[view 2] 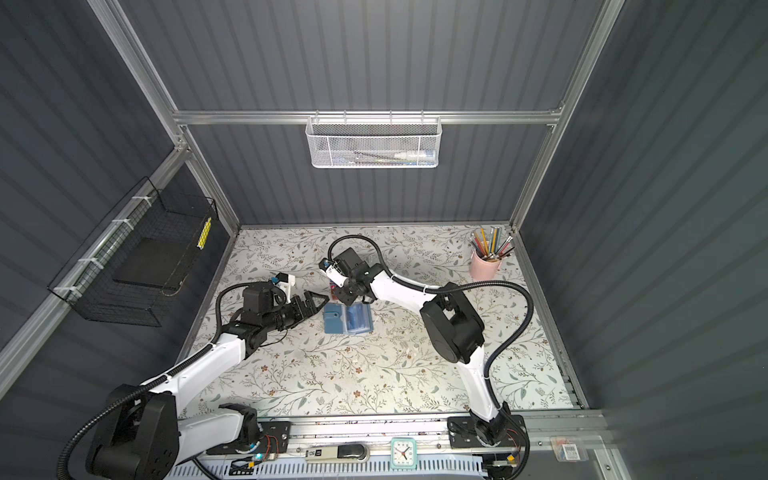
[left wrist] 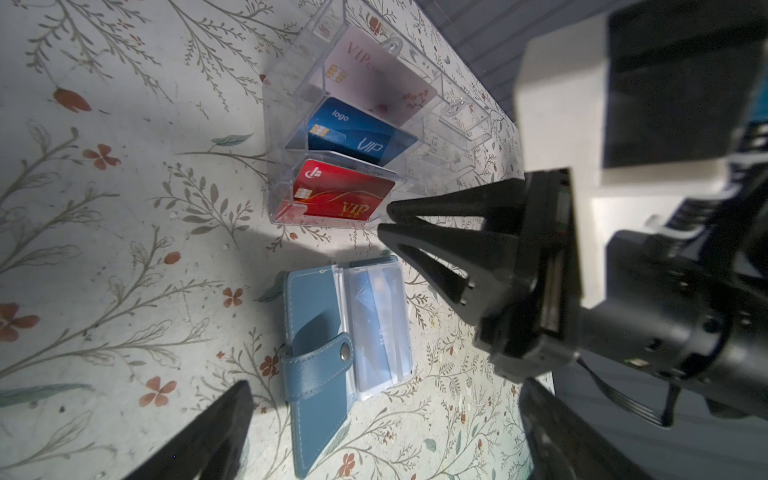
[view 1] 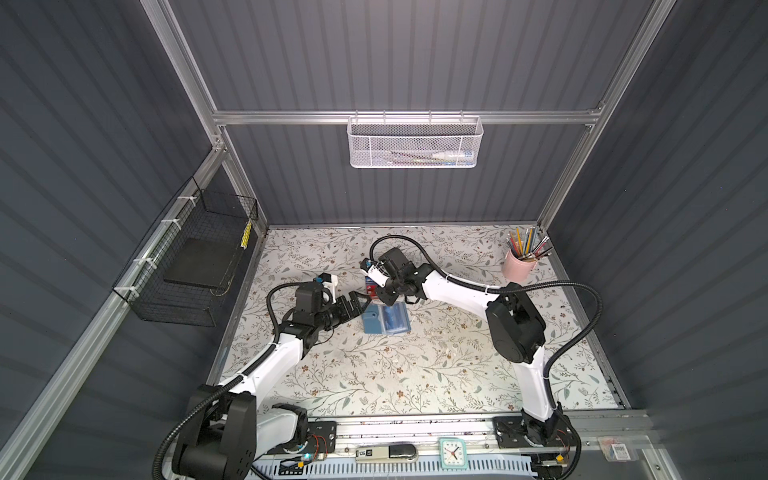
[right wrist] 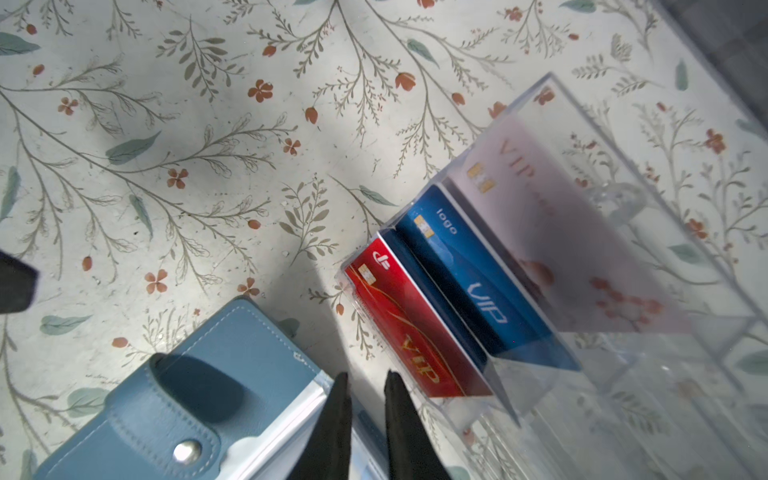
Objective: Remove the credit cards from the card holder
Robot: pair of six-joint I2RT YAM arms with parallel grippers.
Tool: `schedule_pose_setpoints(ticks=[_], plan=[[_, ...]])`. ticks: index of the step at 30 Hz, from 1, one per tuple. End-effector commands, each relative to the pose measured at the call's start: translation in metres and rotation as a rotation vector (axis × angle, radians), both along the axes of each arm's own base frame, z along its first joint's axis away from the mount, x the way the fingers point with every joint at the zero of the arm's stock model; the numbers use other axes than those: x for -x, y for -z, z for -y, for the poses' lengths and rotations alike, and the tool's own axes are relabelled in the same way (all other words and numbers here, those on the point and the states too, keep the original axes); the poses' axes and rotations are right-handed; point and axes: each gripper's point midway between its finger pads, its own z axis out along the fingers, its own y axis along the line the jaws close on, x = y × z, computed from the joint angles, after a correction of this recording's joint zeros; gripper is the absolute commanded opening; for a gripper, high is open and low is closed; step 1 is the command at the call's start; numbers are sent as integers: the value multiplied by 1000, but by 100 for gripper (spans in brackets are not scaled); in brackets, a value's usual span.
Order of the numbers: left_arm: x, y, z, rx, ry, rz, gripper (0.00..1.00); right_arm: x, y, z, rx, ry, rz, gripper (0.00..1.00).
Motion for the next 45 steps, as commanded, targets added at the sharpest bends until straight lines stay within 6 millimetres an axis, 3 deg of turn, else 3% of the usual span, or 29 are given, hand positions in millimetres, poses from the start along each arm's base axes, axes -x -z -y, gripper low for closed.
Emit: schedule_pose_setpoints(ticks=[1,15,24,34,45], plan=[[7,4,-2,14,5,-25,100,-8,1,-5,-17,15,-20,18],[9,5,-3,16,8,-28,100,-49,-6,0,-45,82,0,18],[10,7,-6,7,3,-33,100,-53,-1,-2,-44,80,-21,19],[10,4,-6,13,2,-28,100,-59,-18,2,-52,107,28,19],[12,7,-6,9,2,-33,100,-70,-19,4,-33,124,83,19]])
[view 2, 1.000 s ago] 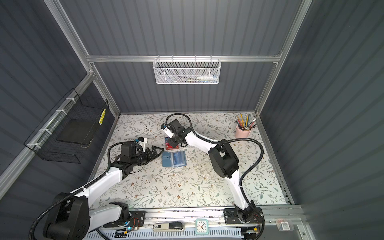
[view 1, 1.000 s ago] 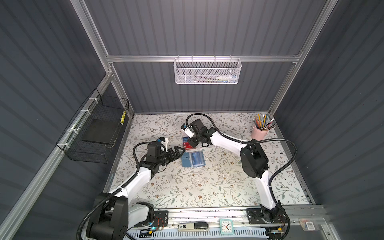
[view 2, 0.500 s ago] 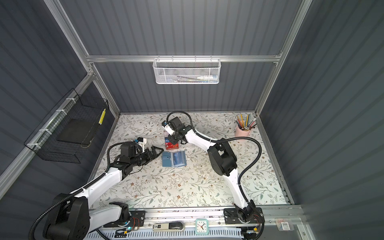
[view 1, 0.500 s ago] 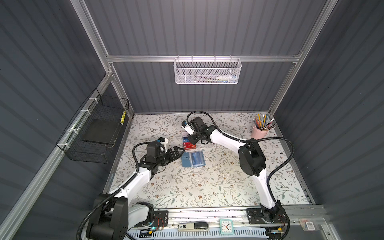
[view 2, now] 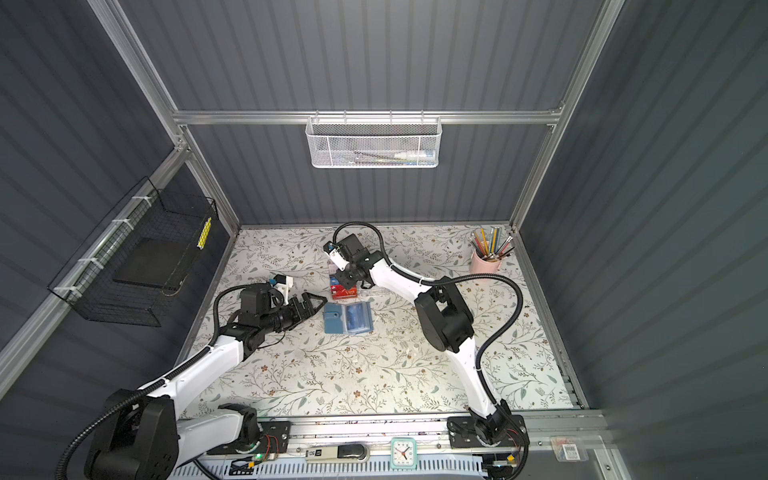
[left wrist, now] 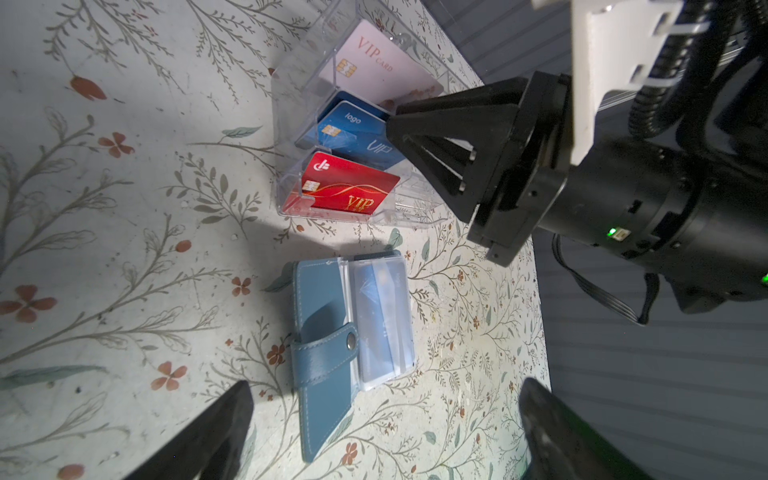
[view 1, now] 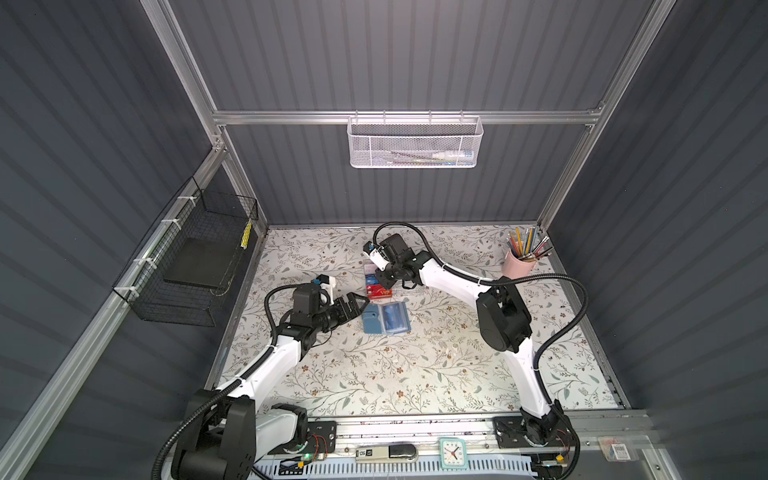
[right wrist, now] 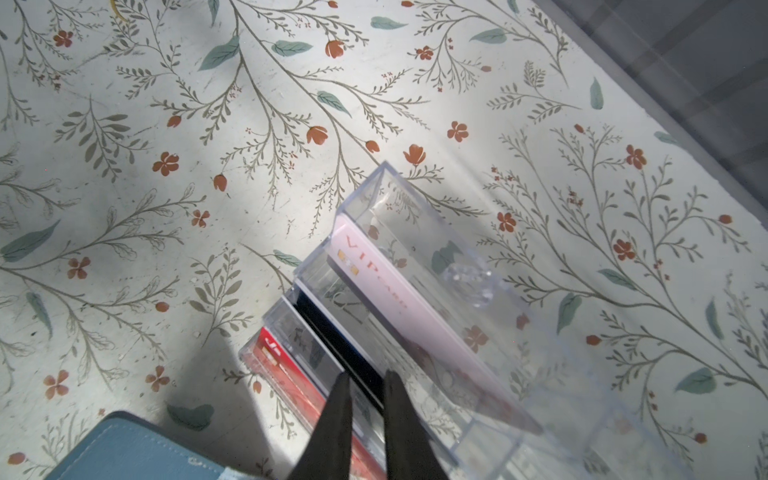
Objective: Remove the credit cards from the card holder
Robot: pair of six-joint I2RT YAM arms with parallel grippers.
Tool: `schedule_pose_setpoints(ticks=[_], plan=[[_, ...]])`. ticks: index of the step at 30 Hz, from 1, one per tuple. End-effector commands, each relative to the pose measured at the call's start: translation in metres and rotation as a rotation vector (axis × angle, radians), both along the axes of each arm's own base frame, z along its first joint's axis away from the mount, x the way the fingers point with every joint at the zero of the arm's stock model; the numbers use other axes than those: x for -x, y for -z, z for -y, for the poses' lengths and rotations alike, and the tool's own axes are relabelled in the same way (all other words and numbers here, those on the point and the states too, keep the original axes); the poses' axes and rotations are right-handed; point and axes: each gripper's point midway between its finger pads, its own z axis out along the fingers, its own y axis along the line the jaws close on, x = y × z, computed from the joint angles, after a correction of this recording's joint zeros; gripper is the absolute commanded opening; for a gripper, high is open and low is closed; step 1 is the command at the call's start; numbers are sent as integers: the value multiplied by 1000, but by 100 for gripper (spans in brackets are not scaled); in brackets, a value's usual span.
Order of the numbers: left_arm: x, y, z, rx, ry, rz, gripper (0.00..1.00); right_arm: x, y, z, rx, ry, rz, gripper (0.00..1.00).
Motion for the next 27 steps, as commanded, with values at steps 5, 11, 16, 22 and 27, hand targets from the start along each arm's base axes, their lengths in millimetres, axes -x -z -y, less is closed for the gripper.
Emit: schedule_pose_setpoints(ticks=[5,11,16,22,27], plan=[[6,7,-2,1,6,-23,100,-11,-6,2,11,21,55,19],[4,10,-1,5,5,-29,100,-9,-16,-1,-12,5,63,19],[3,8,-1,6,5,-24,100,-3,-29,-1,-43,-2,69,20],[5,3,-1,6,9,-17,100,6,-58,5,-88,10,85,23],[10,-5,-3,-5,13,-10,100,15,-76,15,-110,36,93,29]])
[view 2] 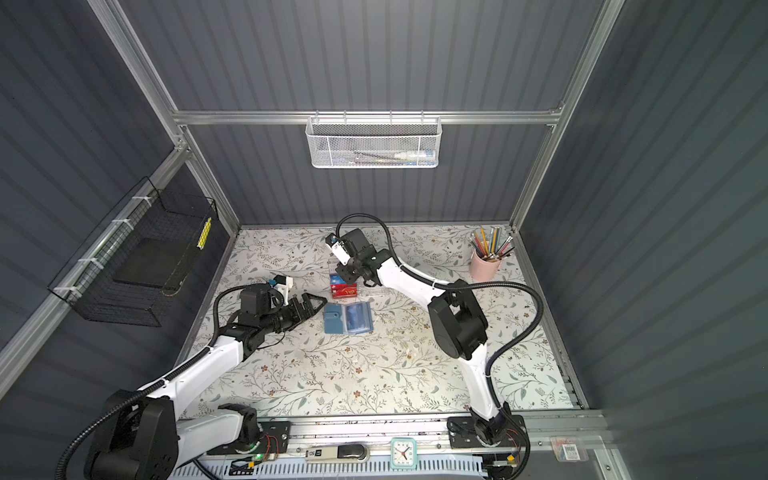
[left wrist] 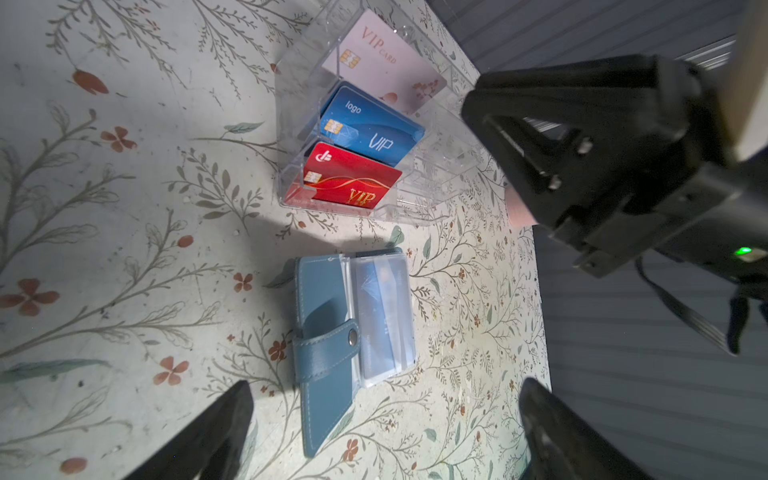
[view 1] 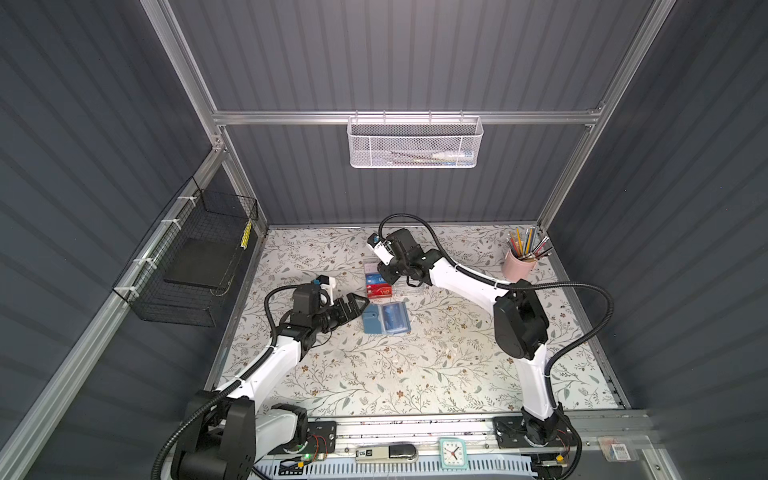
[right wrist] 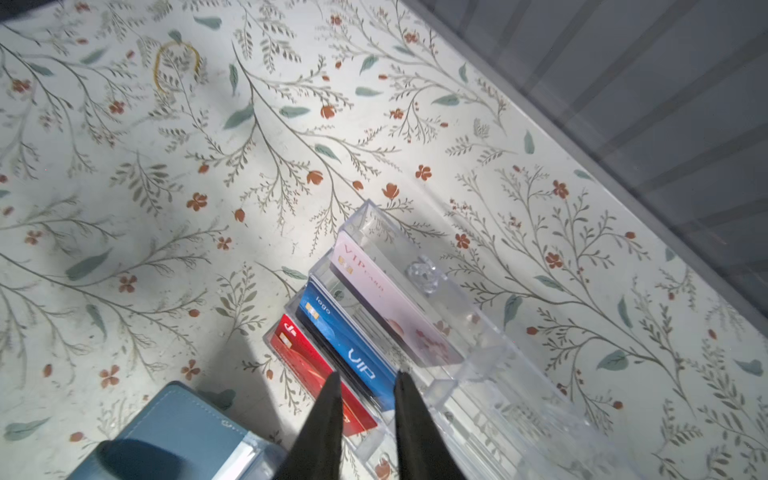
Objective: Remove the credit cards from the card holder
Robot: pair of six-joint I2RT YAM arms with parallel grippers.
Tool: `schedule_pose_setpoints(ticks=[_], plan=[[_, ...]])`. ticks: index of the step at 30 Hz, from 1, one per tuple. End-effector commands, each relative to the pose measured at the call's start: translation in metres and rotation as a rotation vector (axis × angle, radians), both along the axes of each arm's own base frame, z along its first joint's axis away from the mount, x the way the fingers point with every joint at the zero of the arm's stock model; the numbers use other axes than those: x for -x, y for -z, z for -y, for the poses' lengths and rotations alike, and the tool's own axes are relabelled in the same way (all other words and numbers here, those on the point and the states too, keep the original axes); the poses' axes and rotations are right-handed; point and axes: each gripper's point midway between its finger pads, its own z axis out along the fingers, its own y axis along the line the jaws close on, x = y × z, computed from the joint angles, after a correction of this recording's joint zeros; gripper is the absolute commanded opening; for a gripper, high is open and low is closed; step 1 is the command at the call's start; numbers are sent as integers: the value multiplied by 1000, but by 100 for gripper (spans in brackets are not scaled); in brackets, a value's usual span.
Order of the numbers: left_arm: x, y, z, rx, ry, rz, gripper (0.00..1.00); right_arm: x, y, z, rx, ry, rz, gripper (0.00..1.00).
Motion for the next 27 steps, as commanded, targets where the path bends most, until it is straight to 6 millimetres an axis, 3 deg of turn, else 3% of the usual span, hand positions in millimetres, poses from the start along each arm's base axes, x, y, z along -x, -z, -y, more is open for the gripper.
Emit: schedule_pose_setpoints(ticks=[1,5,13,17,21,27], plan=[[7,-8,-2,-3,15,5,100,7,-18,6,-34,22,4,31],[14,-14,-3,2,16,4,100,17,-28,17,-56,55,-8,43],[28,-46,1,60,36,36,100,49,-44,52,-106,136,-42,97],[33,-64,7,108,42,55,100,69,-43,72,-151,192,-79,99],[40,-74,19,143,61,67,100,99,-28,87,-222,229,-171,99],[48,-62,56,194,123,39,100,145,5,98,-360,258,-359,99]])
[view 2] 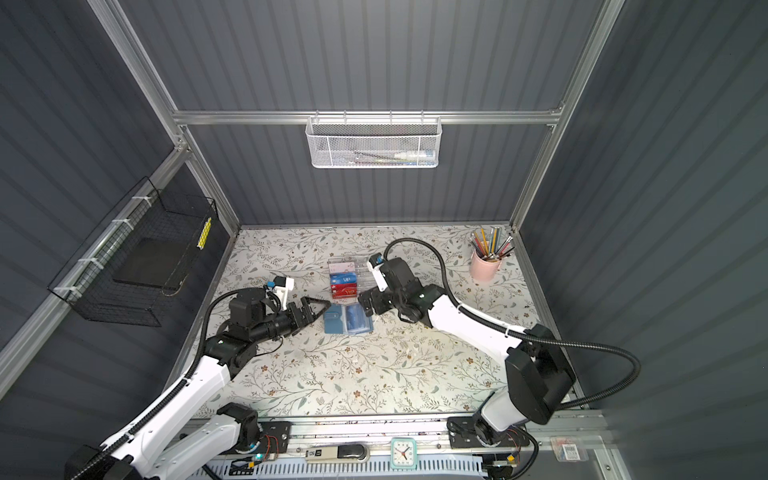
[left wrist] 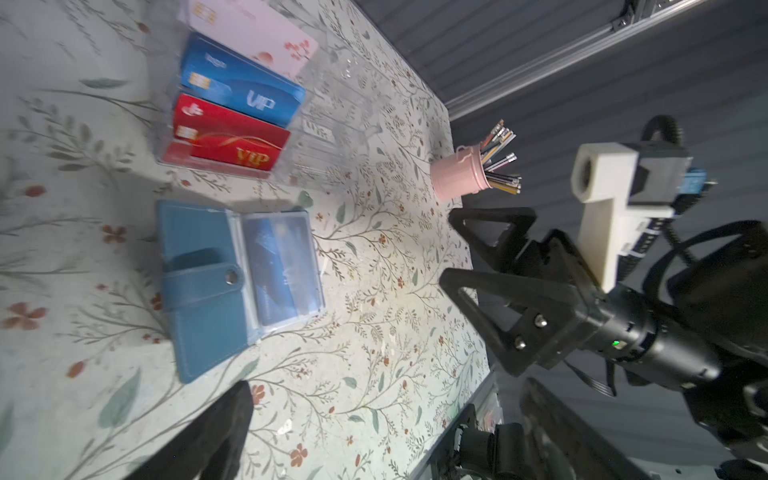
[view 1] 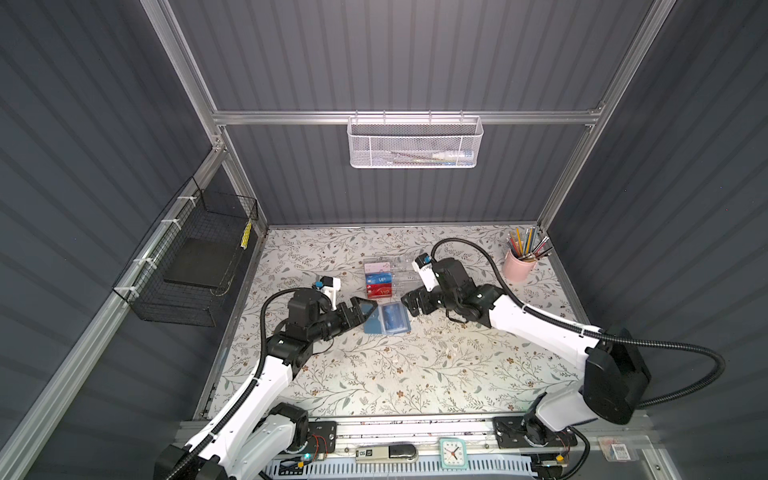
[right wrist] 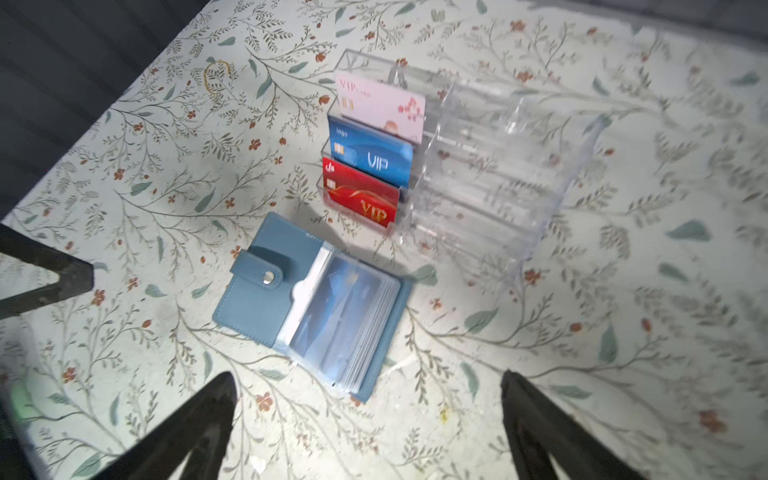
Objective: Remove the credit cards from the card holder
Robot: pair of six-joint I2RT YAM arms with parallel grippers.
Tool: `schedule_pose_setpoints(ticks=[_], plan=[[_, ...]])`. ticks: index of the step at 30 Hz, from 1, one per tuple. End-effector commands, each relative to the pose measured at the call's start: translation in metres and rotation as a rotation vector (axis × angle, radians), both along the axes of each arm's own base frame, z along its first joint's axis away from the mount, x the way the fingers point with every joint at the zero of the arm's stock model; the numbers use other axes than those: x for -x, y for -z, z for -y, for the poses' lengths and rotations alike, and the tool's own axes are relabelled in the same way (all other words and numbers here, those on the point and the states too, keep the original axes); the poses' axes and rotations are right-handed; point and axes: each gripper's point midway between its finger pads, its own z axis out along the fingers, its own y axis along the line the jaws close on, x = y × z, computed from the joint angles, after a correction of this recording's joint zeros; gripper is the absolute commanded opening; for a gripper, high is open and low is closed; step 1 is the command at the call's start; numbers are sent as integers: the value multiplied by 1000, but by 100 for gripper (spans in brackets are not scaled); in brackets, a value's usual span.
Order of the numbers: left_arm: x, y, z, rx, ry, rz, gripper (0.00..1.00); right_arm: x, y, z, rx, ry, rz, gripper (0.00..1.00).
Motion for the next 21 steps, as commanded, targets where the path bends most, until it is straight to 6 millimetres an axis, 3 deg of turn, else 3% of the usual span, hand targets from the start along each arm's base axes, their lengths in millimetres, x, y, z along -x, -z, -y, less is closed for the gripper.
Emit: schedule_pose_setpoints(ticks=[1,4,10,21], plan=[[-3,2,17,83,10,-27,100,23,10,-4,-159,28,-114,99],[-9,9,19,113,-14,-43,100,36,24,2,-215,56,-158,99],[-23,27,20,101,-60,-74,100,52,47,-5,-237,39,-189,99],[-45,76,23,74,-106,-149,100,41,56,-33,-297,40,-166,99]])
